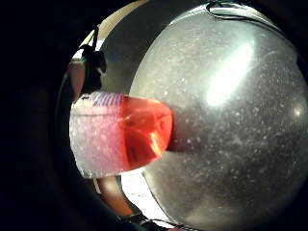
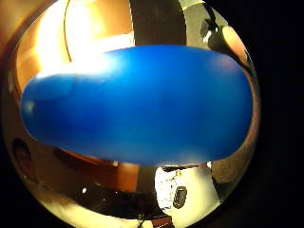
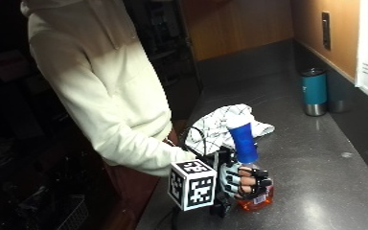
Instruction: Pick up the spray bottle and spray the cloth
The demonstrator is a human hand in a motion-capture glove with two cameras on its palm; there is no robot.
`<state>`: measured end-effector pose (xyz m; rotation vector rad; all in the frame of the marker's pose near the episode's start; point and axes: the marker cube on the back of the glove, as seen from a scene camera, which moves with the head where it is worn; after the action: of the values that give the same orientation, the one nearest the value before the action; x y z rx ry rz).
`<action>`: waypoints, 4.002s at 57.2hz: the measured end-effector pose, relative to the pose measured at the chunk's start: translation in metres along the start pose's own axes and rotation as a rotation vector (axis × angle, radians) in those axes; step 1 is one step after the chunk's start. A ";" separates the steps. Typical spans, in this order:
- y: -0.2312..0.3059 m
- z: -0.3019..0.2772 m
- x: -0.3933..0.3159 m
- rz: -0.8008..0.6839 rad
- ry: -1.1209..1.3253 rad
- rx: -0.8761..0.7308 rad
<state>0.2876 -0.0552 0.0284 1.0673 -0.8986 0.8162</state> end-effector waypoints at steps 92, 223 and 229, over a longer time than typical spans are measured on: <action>-0.005 0.018 -0.086 -0.441 0.395 -0.143; 0.292 0.147 -0.325 -0.786 0.060 -0.809; 0.330 0.179 -0.329 -0.678 -0.106 -0.877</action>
<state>-0.1772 -0.1741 -0.1088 0.5528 -0.7798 -0.2160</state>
